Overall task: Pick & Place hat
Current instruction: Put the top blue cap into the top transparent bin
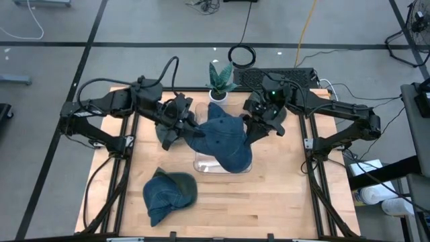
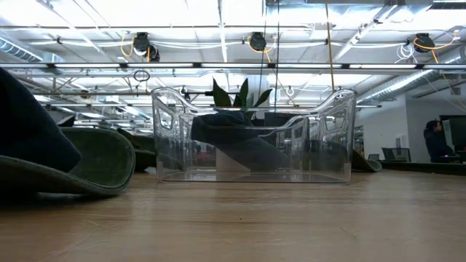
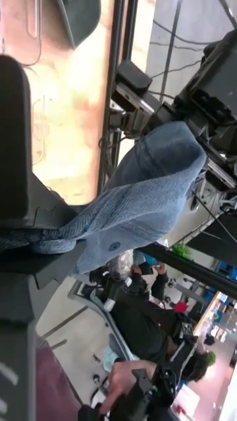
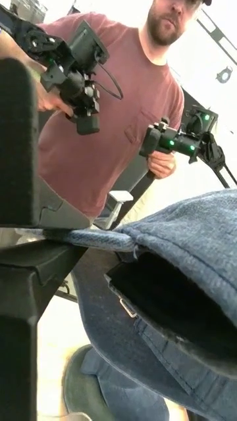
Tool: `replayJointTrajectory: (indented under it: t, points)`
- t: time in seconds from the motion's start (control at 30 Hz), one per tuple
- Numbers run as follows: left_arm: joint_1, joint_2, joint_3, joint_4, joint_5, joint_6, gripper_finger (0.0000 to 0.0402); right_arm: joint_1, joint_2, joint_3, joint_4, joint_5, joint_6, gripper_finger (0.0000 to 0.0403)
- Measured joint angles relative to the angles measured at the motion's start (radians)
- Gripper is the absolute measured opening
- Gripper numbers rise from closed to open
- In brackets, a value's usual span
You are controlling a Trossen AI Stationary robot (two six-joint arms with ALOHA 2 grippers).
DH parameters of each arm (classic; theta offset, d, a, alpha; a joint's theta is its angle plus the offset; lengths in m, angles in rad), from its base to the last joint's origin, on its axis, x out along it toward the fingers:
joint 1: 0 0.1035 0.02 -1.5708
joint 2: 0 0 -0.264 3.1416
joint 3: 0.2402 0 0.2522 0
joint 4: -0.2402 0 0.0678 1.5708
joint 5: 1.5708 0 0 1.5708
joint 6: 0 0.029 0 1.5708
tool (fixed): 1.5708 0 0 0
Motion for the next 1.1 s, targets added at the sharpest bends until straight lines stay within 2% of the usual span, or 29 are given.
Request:
replayJointTrajectory:
  t: [0.13,0.23,0.53,0.77,0.9,1.1]
  points:
    - [0.014,0.000,0.000,0.011,0.018,-0.010,0.0019,0.001,0.000,0.000,0.000,0.064,-0.004,0.0019]
    - [0.025,0.000,0.000,0.031,0.026,-0.023,0.0019,0.000,0.000,0.000,0.000,0.069,-0.008,0.0029]
    - [0.070,0.000,0.000,0.187,0.139,-0.109,0.0019,-0.013,-0.006,0.000,0.033,0.117,-0.024,0.0054]
    - [0.112,-0.011,0.000,0.237,0.225,-0.176,0.0019,-0.062,-0.055,0.000,0.060,0.134,-0.023,0.0059]
    - [0.135,-0.037,0.001,0.240,0.218,-0.180,0.0019,-0.087,-0.096,0.000,0.060,0.238,-0.047,0.0059]
    - [0.157,-0.095,0.001,0.233,0.121,-0.114,0.0019,-0.105,-0.160,0.000,0.062,0.462,-0.143,0.0059]
